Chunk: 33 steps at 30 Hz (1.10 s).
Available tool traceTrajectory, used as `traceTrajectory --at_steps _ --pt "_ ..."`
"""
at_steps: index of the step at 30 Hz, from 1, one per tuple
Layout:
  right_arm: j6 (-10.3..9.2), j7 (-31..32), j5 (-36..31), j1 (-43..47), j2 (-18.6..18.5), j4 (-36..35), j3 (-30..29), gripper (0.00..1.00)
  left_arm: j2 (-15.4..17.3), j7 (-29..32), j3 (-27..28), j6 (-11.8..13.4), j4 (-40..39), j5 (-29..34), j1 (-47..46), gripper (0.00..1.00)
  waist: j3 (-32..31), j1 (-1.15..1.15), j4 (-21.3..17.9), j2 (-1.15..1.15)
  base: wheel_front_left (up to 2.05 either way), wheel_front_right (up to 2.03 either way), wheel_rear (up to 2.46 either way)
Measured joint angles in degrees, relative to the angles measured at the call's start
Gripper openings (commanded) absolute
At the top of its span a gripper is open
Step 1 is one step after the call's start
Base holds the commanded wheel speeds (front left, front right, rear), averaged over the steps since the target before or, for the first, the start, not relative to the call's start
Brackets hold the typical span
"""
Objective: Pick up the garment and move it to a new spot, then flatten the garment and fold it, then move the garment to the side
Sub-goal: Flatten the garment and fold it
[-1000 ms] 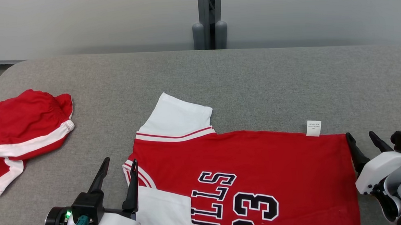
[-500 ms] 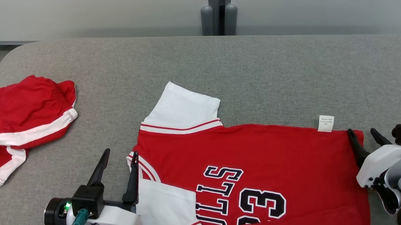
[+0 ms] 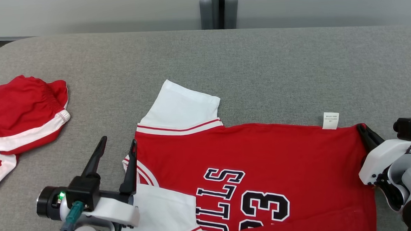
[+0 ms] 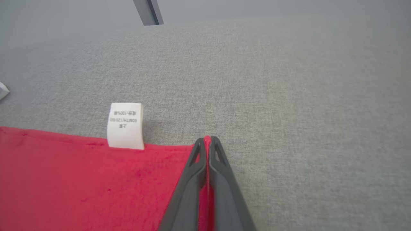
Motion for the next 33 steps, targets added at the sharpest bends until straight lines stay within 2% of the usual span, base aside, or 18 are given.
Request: traceTrajectory --at_steps 7,10,13,16,18,22,27,33 --pt "0.00 0.0 -2.2 -1.5 -0.3 -3.1 2.5 0.00 3.1 0.0 0.2 -2.7 3.1 -1.4 -8.2 1.00 1.7 0.00 -2.0 0.00 0.00 0.00 0.00" --pt "0.00 0.0 -2.5 -2.2 0.0 -4.2 2.6 0.00 5.6 0.0 -2.0 -3.4 7.1 -0.7 -14.2 1.00 2.6 0.00 -3.0 0.00 0.00 0.00 0.00" --pt "0.00 0.0 -3.1 -3.1 0.6 -5.1 2.8 0.00 7.0 3.4 -5.5 -3.8 12.8 -2.0 -21.1 1.00 3.7 0.00 -4.0 0.00 0.00 0.00 0.00" --pt "0.00 0.0 -3.6 -3.8 1.2 -5.6 3.0 0.00 8.5 7.3 -12.7 -3.9 17.2 -7.8 -27.5 1.00 4.6 0.00 -4.9 0.00 0.00 0.00 0.00" --pt "0.00 0.0 -3.9 -4.5 1.7 -5.8 2.9 0.00 9.6 9.5 -17.7 -4.1 19.3 -13.9 -31.1 1.00 5.3 0.00 -5.4 0.00 0.00 0.00 0.00" --pt "0.00 0.0 -4.7 -6.0 2.6 -6.6 2.2 0.00 14.2 14.8 -24.7 -4.1 23.8 -23.3 -37.3 1.00 6.8 0.00 -6.5 0.00 0.00 0.00 0.00" --pt "0.00 0.0 -5.1 -7.1 4.0 -6.6 1.9 0.00 17.6 19.1 -32.3 -4.1 27.5 -31.4 -43.1 1.00 8.8 0.00 -8.3 0.00 0.00 0.00 0.00" --pt "0.02 -0.1 -5.1 -8.6 5.4 -5.9 2.2 0.00 21.4 21.2 -41.2 -4.1 32.0 -37.8 -48.9 1.00 11.0 0.00 -10.5 0.00 0.00 0.00 0.00"
